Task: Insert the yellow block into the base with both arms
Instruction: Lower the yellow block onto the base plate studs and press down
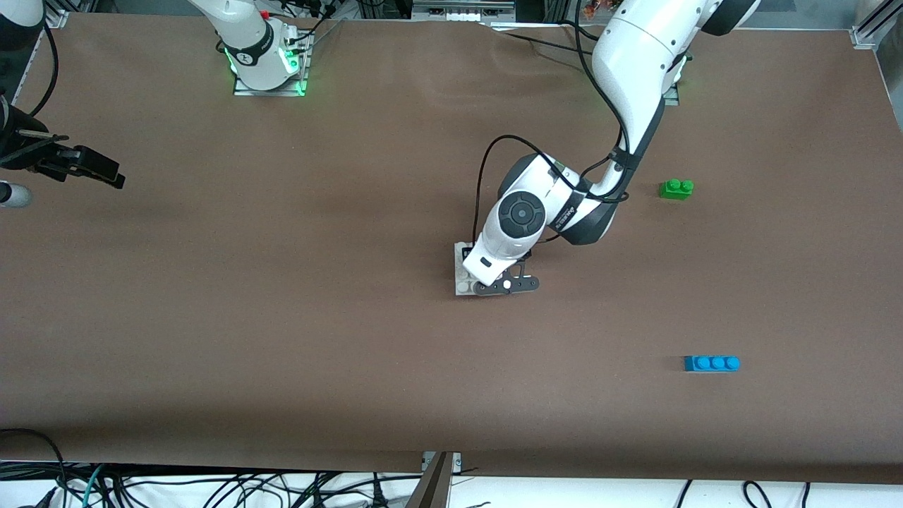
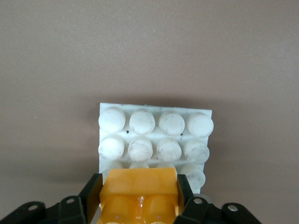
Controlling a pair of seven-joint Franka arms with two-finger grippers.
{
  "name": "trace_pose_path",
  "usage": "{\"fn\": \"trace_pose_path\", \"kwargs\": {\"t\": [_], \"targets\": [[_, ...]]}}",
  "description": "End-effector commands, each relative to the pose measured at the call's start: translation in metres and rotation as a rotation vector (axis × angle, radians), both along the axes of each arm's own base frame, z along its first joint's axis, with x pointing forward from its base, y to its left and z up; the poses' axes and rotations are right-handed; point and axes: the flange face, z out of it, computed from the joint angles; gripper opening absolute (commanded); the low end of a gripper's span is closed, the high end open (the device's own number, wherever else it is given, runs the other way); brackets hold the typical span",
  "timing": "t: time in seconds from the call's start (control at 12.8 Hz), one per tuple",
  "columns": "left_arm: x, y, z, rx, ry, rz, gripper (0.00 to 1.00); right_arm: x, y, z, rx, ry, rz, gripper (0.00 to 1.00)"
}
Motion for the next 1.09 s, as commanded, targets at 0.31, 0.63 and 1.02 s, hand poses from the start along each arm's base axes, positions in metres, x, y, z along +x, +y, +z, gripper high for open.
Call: {"fn": "trace_pose_path", "kwargs": {"t": [0.31, 0.63, 1.02], "targets": [[-0.002, -0.016, -0.012, -0.008, -0.003, 0.033, 0.0, -0.002, 0.0, 0.002, 0.001, 0.006, -0.006, 1.0], [-0.005, -0.017, -0.018, -0.001, 0.005, 0.028, 0.0, -0.002, 0.0, 0.002, 0.001, 0.006, -0.006, 1.0], [-0.006, -0.017, -0.024, 0.001, 0.011, 0.029, 0.0, -0.001, 0.001, 0.001, 0.001, 0.007, -0.005, 1.0]]}}
